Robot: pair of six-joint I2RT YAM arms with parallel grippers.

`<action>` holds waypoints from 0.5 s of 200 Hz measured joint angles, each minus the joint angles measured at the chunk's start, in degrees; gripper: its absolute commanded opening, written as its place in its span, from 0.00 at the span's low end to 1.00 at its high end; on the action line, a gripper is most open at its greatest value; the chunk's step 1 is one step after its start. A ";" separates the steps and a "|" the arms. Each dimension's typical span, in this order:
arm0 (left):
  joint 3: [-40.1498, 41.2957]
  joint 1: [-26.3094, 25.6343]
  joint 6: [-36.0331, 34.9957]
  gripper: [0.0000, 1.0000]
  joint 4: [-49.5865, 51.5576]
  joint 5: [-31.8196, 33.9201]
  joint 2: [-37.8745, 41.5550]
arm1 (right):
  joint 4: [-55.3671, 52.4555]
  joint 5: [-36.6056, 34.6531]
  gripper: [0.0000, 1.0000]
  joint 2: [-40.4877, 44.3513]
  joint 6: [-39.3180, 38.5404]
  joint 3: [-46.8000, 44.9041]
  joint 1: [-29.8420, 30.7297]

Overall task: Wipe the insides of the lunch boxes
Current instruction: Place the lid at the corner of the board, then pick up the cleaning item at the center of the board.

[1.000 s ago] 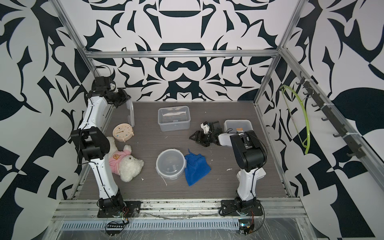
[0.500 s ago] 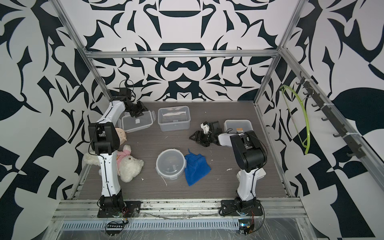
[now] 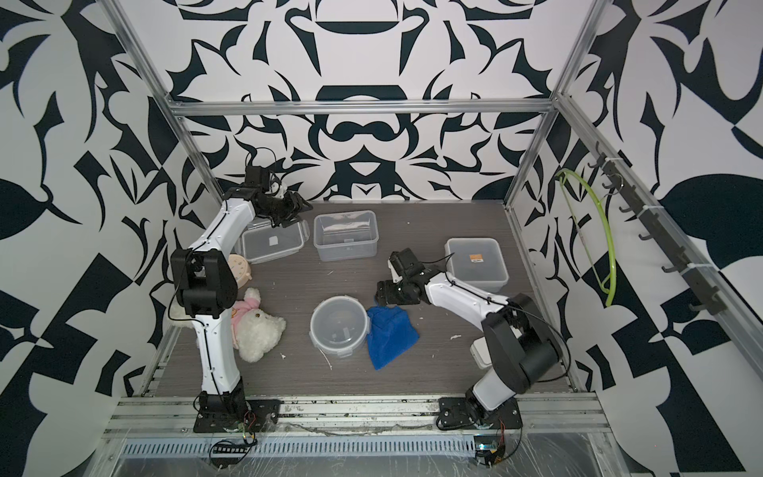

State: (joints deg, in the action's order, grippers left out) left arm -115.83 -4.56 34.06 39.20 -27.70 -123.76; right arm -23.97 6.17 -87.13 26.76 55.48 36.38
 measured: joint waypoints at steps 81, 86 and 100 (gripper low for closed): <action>0.81 0.61 4.57 0.66 -1.73 -3.10 -1.84 | -10.38 -18.21 0.85 -0.85 4.83 -1.46 19.21; 1.36 0.48 4.72 0.67 -1.86 -3.28 -1.90 | -10.08 -18.67 0.85 -1.86 4.96 -1.81 19.32; 3.10 0.02 4.96 0.69 -2.08 -3.56 -1.95 | -8.85 -20.02 0.87 -4.42 5.55 -3.34 19.37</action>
State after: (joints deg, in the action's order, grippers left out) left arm -112.73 -4.54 39.03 37.12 -31.27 -125.71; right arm -32.82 -13.85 -91.55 32.32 52.14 55.75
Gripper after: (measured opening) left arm 0.673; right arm 0.856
